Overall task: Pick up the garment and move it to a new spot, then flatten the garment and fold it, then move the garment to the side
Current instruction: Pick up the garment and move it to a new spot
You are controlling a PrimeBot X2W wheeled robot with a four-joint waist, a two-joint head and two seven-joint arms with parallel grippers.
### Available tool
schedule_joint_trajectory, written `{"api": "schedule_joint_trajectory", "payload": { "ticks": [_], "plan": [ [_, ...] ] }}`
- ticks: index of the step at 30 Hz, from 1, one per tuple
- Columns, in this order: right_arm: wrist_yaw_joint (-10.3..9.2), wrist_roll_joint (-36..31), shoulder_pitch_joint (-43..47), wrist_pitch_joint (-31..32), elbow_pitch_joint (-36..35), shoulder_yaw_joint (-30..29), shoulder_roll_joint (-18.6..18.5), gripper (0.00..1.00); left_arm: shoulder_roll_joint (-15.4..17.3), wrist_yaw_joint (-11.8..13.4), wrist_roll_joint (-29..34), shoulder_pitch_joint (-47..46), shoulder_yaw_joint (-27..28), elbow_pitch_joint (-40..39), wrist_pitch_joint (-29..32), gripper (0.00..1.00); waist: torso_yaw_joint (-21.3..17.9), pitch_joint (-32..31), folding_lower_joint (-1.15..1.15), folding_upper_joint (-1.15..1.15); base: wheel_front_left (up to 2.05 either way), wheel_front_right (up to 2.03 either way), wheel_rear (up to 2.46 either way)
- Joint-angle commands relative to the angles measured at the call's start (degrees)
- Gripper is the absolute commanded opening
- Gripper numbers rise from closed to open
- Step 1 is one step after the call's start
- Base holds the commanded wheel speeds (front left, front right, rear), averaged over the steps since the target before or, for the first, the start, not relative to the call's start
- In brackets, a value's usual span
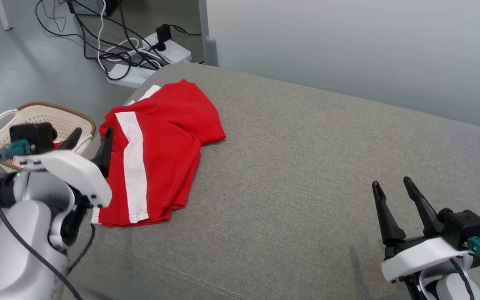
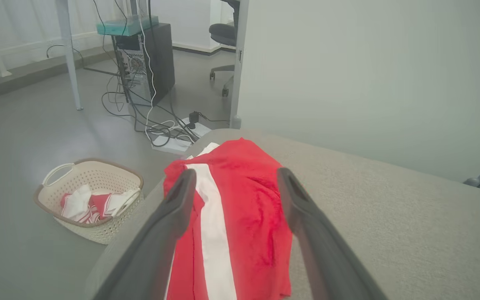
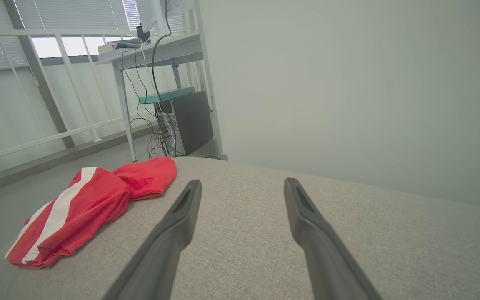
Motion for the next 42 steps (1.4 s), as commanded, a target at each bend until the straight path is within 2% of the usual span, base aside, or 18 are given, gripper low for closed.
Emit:
{"api": "schedule_joint_trajectory", "payload": {
  "ticks": [1, 6, 10, 20, 25, 29, 40, 41, 42],
  "plan": [
    [0.41, -0.4, -1.9, -0.8, -2.3, 1.3, -0.9, 1.00, 2.6, -0.5, -1.1, -5.8, 2.3, 0.0, 1.7, 1.00, -1.6, 1.6, 0.00, 0.00, 0.00, 0.00, 0.00],
    [0.41, -0.6, -3.5, -0.8, -4.7, 2.5, -1.4, 1.00, 4.1, -1.6, -3.7, -14.2, 3.3, 8.4, 7.4, 1.00, -5.5, 5.1, 0.00, 0.00, 0.00, 0.00, 0.00],
    [0.41, -0.7, -4.5, -0.8, -6.0, 3.4, -1.9, 1.00, 5.0, -1.8, -4.8, -18.0, 4.1, 13.9, 9.2, 1.00, -8.0, 7.6, 0.00, 0.00, 0.00, 0.00, 0.00],
    [0.41, -0.1, -8.0, -0.8, -8.2, 4.8, -3.4, 1.00, 9.0, -0.7, -7.7, -23.8, 7.4, 27.1, 13.1, 1.00, -14.3, 15.8, 0.00, 0.00, 0.00, 0.00, 0.00],
    [0.41, 0.1, -9.3, -0.8, -9.1, 4.8, -4.0, 1.00, 10.6, 1.3, -9.0, -24.0, 9.2, 31.1, 14.3, 1.00, -15.2, 19.3, 0.00, 0.00, 0.00, 0.00, 0.00],
    [0.41, 0.2, -10.3, -0.8, -9.5, 4.9, -4.8, 1.00, 10.2, 2.5, -9.7, -23.4, 9.7, 32.0, 14.8, 1.00, -15.2, 21.5, 0.00, 0.00, 0.00, 0.00, 0.00],
    [0.41, 0.8, -12.3, -0.1, -11.0, 5.5, -6.5, 1.00, 9.7, 3.6, -11.1, -21.5, 10.5, 31.6, 15.1, 1.00, -15.3, 26.3, 0.00, 0.00, 0.00, 0.00, 0.00],
    [0.41, 0.9, -12.3, -0.1, -11.1, 5.5, -6.6, 1.00, 9.7, 3.7, -11.2, -21.4, 10.5, 31.5, 15.1, 0.82, -15.3, 26.5, 0.00, 0.00, 0.00, 0.00, 0.00],
    [0.41, 0.9, -12.4, 0.0, -11.2, 5.4, -6.7, 1.00, 9.8, 3.7, -11.1, -21.4, 10.4, 31.3, 14.8, 0.00, -15.4, 26.7, 0.00, 0.00, 0.00, 0.00, 0.00]
  ]
}}
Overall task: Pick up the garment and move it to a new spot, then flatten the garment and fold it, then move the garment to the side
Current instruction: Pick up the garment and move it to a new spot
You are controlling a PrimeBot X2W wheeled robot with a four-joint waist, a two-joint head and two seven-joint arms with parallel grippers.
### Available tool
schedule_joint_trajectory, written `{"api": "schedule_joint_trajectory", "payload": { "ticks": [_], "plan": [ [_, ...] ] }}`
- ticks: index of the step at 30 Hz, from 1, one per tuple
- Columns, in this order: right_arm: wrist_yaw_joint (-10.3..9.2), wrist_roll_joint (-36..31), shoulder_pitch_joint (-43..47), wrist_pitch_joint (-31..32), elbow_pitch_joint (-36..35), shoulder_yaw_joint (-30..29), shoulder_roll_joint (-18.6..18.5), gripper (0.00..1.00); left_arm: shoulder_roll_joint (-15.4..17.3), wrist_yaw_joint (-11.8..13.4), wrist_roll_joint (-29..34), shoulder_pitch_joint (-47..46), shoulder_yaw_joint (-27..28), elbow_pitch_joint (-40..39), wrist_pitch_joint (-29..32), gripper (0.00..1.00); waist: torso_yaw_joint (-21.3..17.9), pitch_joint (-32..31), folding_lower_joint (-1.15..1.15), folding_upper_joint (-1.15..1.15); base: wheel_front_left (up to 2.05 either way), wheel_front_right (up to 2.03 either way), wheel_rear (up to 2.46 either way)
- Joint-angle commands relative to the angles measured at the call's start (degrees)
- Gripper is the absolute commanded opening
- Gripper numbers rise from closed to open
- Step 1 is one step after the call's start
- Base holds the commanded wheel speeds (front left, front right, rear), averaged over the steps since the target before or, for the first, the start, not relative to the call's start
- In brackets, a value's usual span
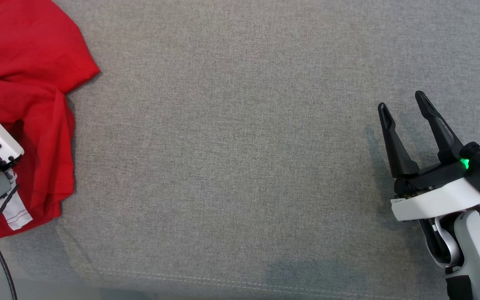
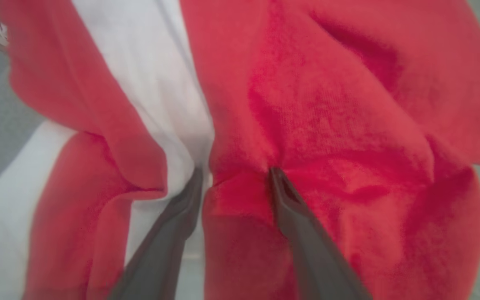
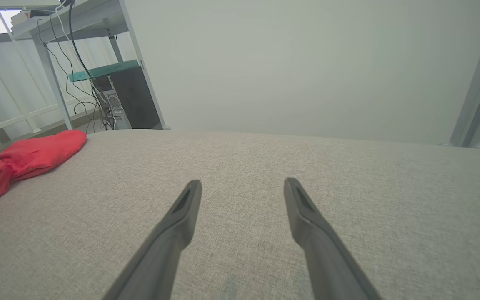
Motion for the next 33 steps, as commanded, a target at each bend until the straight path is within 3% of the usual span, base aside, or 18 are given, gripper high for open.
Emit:
{"api": "schedule_joint_trajectory", "payload": {
  "ticks": [1, 11, 18, 23, 33],
  "plan": [
    [0.41, 0.6, -0.2, 0.1, -1.7, 1.1, -0.7, 1.00, 3.1, 0.4, -0.8, 0.2, 1.6, -1.5, 0.0, 0.00, -0.1, 0.4, 0.00, 0.00, 0.00, 0.00, 0.00],
    [0.41, 0.9, 0.8, 0.2, -1.5, 0.1, -0.9, 1.00, 3.0, -0.8, -1.3, 0.1, 1.7, -2.8, -2.4, 0.00, 0.9, -1.0, 0.00, 0.00, 0.00, 0.00, 0.00],
    [0.41, 0.7, 2.4, 0.3, -1.7, -1.1, -0.7, 1.00, 4.5, -2.6, 1.7, -0.8, -0.1, -8.1, -8.8, 0.00, 2.9, -3.6, 0.00, 0.00, 0.00, 0.00, 0.00],
    [0.41, 0.3, 3.7, 0.7, -2.0, -2.3, -0.1, 1.00, 4.9, -2.8, 4.8, -0.4, -2.2, -16.3, -13.6, 0.00, 4.4, -6.6, 0.00, 0.00, 0.00, 0.00, 0.00],
    [0.41, -0.2, 5.4, 0.5, -2.1, -4.4, 2.2, 1.00, 3.4, -1.3, 7.0, 7.3, -4.6, -38.1, -17.0, 0.00, 3.8, -10.5, 0.00, 0.00, 0.00, 0.00, 0.00]
  ]
}}
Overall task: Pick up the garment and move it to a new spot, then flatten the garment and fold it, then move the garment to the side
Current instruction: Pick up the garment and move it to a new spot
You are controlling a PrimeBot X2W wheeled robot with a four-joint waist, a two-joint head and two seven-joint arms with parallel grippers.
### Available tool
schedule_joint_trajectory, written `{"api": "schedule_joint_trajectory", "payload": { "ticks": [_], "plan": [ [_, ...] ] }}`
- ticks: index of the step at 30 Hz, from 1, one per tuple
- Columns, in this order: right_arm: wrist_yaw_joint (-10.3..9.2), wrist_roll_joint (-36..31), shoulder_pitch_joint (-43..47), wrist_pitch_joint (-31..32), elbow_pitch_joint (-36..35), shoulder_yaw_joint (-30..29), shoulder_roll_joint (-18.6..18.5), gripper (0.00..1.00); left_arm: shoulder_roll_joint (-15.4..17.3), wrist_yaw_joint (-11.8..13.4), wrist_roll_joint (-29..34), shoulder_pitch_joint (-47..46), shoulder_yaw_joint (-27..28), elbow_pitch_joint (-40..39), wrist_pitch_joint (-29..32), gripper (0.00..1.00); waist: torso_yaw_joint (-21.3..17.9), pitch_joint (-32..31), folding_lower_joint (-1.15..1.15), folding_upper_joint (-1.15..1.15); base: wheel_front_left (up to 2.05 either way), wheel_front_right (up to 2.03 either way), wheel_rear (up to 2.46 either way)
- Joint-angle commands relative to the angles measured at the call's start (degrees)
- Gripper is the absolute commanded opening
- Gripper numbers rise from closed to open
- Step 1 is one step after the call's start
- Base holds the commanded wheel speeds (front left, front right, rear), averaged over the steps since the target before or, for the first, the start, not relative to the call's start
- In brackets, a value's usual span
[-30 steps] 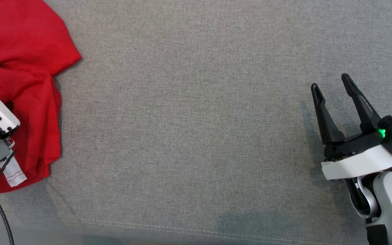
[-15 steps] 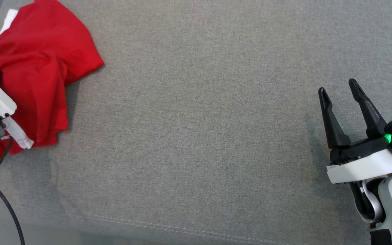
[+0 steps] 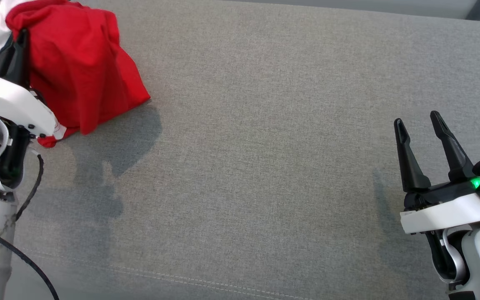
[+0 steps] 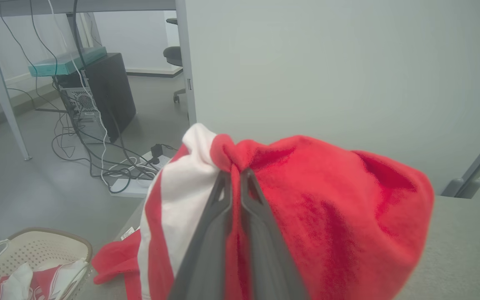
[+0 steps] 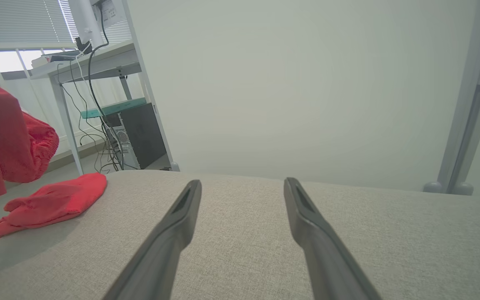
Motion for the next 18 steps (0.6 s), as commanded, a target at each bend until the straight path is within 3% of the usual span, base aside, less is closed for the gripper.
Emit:
{"api": "schedule_joint_trajectory", "payload": {
  "ticks": [1, 9, 18],
  "plan": [
    [0.41, -0.2, 0.5, -0.3, -1.6, 0.6, 0.0, 1.00, 2.7, 0.3, 0.7, -0.1, 1.6, -4.0, 0.1, 0.00, -0.6, -0.4, 0.00, 0.00, 0.00, 0.00, 0.00],
    [0.41, -0.6, 1.1, -0.7, -2.1, -1.3, 1.7, 1.00, -0.3, 2.2, 3.3, 8.0, -4.7, -17.5, 2.2, 0.00, -4.3, -0.8, 0.00, 0.00, 0.00, 0.00, 0.00],
    [0.41, -0.7, 1.9, -1.3, -2.3, -3.2, 3.8, 1.00, -5.8, 2.3, 4.8, 11.9, -13.1, -19.6, 3.3, 0.00, -11.7, -0.8, 0.00, 0.00, 0.00, 0.00, 0.00]
  ]
}}
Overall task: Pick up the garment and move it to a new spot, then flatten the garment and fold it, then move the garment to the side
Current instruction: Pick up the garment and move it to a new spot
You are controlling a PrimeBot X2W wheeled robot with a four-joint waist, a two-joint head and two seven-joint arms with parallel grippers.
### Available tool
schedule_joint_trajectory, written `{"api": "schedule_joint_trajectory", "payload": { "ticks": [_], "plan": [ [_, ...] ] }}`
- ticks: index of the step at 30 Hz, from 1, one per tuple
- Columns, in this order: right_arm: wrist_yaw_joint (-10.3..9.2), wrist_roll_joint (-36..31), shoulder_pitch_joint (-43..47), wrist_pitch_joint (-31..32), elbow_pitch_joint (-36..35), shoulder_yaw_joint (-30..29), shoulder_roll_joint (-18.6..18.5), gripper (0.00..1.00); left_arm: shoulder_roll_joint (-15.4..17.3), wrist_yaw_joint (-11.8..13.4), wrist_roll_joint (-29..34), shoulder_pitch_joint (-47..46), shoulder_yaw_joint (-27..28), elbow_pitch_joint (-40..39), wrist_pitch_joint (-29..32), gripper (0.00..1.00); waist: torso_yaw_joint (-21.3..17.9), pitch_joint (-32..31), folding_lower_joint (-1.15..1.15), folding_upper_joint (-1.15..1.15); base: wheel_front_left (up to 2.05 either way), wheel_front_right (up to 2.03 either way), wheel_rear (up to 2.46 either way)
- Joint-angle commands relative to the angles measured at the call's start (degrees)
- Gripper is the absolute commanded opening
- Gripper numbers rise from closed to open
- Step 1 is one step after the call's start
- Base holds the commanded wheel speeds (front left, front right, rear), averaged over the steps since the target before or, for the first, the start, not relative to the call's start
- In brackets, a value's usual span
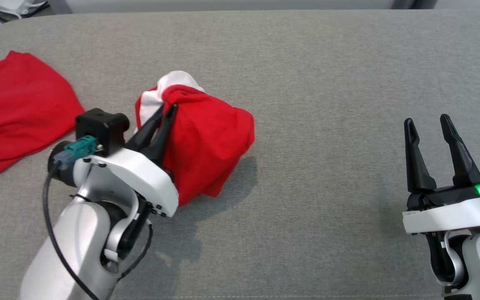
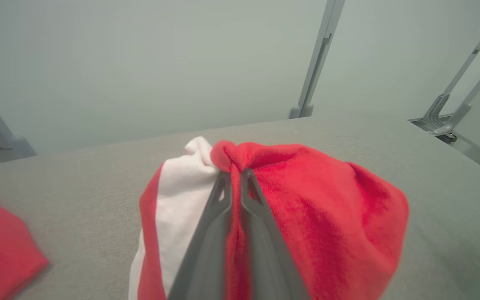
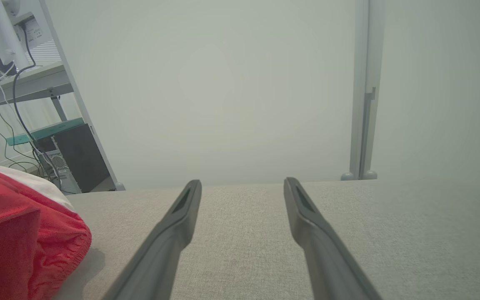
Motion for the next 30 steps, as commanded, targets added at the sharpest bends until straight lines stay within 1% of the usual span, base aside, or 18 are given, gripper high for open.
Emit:
{"api": "schedule_joint_trajectory", "payload": {
  "ticks": [1, 2, 5, 12, 17, 20, 22, 30],
  "plan": [
    [0.41, -0.3, 0.5, -0.6, -1.9, 0.7, 0.1, 1.00, 0.5, -0.3, 1.0, -1.4, 0.9, -1.3, 0.0, 0.00, -3.2, 0.0, 0.00, 0.00, 0.00, 0.00, 0.00],
    [0.41, -0.3, 0.5, -0.6, -1.9, 0.7, 0.1, 1.00, 0.5, -0.3, 1.0, -1.4, 0.9, -1.3, 0.0, 0.00, -3.2, 0.0, 0.00, 0.00, 0.00, 0.00, 0.00],
    [0.41, -0.5, 0.9, -0.7, -2.3, 0.2, 0.9, 1.00, -1.1, -1.4, 1.5, -3.0, -1.9, -0.3, 0.2, 0.00, -6.4, 0.1, 0.00, 0.00, 0.00, 0.00, 0.00],
    [0.41, -0.2, 1.6, -0.8, -2.3, -1.0, 2.5, 1.00, -3.7, -3.8, 3.2, -8.0, -6.4, 2.1, 0.9, 0.00, -14.6, 0.9, 0.00, 0.00, 0.00, 0.00, 0.00],
    [0.41, 0.1, 2.4, -0.8, -2.7, -2.0, 3.5, 1.00, -4.0, -4.5, 4.1, -9.8, -8.4, 3.4, 2.3, 0.00, -18.5, 2.1, 0.00, 0.00, 0.00, 0.00, 0.00],
    [0.41, 0.3, 2.7, -0.8, -3.0, -2.3, 3.8, 1.00, -3.2, -4.6, 4.4, -9.7, -9.1, 4.7, 3.7, 0.00, -19.0, 2.9, 0.00, 0.00, 0.00, 0.00, 0.00],
    [0.41, 0.3, 2.8, -0.8, -3.1, -2.6, 4.0, 1.00, -2.3, -4.7, 4.7, -9.5, -9.3, 5.4, 4.6, 0.00, -18.6, 3.4, 0.00, 0.00, 0.00, 0.00, 0.00],
    [0.41, 0.0, 2.2, -0.8, -3.2, -2.5, 4.2, 1.00, 1.6, -3.0, 5.7, -9.0, -7.4, 3.5, 5.9, 0.00, -14.6, 3.8, 0.00, 0.00, 0.00, 0.00, 0.00]
  ]
}}
